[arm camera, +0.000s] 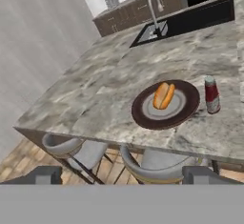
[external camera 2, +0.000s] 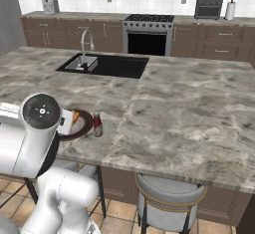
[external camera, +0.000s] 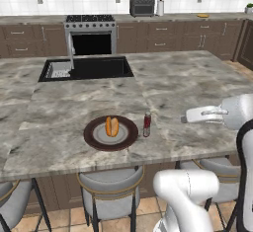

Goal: Move the hot dog bun to the plate on the dining table and place the condiment next to that plate. Then navigate to the fridge and take the sausage and place it on the plate as well.

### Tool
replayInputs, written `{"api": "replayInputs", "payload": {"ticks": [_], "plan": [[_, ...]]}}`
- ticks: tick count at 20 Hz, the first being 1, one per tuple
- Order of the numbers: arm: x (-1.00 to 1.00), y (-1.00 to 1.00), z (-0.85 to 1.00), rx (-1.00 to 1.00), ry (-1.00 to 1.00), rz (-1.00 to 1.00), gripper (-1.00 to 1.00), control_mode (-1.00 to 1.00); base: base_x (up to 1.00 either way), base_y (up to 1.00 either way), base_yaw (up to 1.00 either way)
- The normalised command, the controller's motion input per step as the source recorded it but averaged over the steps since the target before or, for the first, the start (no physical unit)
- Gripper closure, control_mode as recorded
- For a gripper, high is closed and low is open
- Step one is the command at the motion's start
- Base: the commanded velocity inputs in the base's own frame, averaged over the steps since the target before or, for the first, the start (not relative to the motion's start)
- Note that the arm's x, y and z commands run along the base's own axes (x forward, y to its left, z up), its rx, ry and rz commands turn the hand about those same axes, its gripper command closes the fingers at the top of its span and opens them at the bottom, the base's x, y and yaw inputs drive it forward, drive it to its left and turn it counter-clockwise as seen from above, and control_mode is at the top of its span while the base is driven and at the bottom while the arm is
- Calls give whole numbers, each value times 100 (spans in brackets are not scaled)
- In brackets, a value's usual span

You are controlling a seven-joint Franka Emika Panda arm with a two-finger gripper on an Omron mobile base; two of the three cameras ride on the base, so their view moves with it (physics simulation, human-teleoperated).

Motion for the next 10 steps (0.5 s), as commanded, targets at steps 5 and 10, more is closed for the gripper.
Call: {"api": "replayInputs", "payload": {"ticks": [5, 10], "plan": [[-55, 0, 12, -22, 17, -29, -100, -100, 0, 0, 0], [-40, -12, -23, -6, 9, -19, -100, -100, 0, 0, 0]]}}
